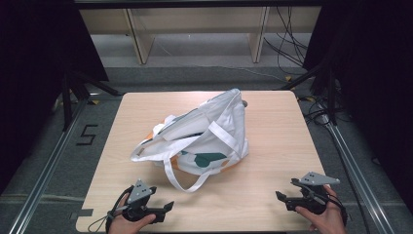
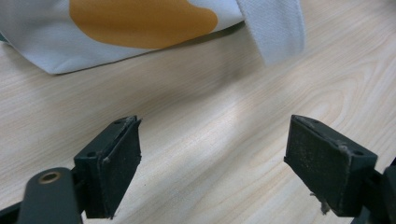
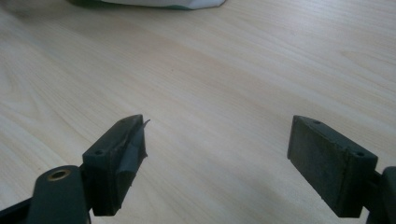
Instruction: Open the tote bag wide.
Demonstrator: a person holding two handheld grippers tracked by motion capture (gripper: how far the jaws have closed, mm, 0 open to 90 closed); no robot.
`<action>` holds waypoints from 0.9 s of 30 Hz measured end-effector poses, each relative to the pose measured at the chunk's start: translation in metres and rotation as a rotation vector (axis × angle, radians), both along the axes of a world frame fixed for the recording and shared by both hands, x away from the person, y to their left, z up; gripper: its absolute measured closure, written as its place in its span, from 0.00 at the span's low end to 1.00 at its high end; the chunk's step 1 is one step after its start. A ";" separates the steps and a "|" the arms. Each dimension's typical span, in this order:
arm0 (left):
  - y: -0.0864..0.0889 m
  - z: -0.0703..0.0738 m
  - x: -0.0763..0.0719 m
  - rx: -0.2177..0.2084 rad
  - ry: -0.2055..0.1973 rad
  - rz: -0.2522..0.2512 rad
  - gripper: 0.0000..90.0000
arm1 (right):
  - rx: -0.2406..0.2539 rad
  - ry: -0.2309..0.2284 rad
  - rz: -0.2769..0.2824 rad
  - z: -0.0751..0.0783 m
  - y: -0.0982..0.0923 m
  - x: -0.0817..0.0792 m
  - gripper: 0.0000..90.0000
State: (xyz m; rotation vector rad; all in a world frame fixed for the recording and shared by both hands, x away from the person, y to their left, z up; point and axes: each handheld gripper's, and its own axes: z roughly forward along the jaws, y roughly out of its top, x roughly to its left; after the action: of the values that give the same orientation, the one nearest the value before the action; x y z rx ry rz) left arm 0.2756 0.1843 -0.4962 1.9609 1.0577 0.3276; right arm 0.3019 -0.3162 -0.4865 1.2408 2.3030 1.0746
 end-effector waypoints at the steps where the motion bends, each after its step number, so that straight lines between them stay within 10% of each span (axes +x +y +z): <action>1: 0.000 0.000 0.000 0.000 0.000 0.000 0.19 | 0.000 0.000 0.000 0.000 0.000 0.000 0.23; 27: 0.004 -0.001 0.004 0.061 0.014 -0.042 0.26 | 0.038 0.015 0.000 0.006 0.004 0.000 0.24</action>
State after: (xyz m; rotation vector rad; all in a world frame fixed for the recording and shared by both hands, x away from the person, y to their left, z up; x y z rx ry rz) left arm 0.2796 0.1882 -0.4973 2.0390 1.0249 0.3273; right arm 0.3023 -0.3120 -0.4800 1.2671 2.3040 1.1178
